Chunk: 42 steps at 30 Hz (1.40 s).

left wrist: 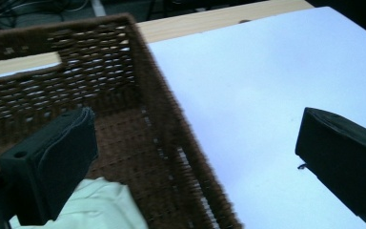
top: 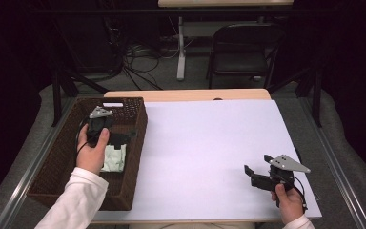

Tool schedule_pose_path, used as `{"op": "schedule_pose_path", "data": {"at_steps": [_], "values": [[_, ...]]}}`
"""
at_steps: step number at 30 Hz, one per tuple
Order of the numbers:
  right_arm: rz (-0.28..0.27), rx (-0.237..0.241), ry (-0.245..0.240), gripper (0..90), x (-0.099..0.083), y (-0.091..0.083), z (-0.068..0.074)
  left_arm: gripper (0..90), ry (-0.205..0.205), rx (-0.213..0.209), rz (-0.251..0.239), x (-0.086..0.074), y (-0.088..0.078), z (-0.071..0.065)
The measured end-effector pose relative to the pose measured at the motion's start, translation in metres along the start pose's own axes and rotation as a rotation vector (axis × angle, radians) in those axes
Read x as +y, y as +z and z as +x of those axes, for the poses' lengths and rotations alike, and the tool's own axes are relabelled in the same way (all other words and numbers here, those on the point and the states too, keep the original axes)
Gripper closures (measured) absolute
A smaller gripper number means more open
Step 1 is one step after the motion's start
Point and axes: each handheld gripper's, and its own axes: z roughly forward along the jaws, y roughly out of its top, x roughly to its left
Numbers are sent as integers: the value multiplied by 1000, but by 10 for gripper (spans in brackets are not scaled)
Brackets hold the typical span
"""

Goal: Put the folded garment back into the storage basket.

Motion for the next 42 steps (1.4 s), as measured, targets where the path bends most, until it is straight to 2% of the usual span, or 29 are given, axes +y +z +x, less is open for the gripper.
{"op": "schedule_pose_path", "data": {"at_steps": [16,23,27,32,34,42], "values": [[-6,2,-2,146,0,-1,0,3,105,-129,23,-4,29,-59],[-5,2,1,146,0,-1,0,3,152,-167,33,-8,41,-81],[-5,2,6,146,0,-2,0,3,147,-183,26,-13,48,-91],[-5,4,-1,146,0,-2,0,3,167,-206,35,-20,56,-101],[-6,4,-1,146,0,-2,0,3,163,-214,30,-23,59,-105],[-6,5,-3,146,0,-1,0,3,146,-243,30,-37,73,-112]]}}
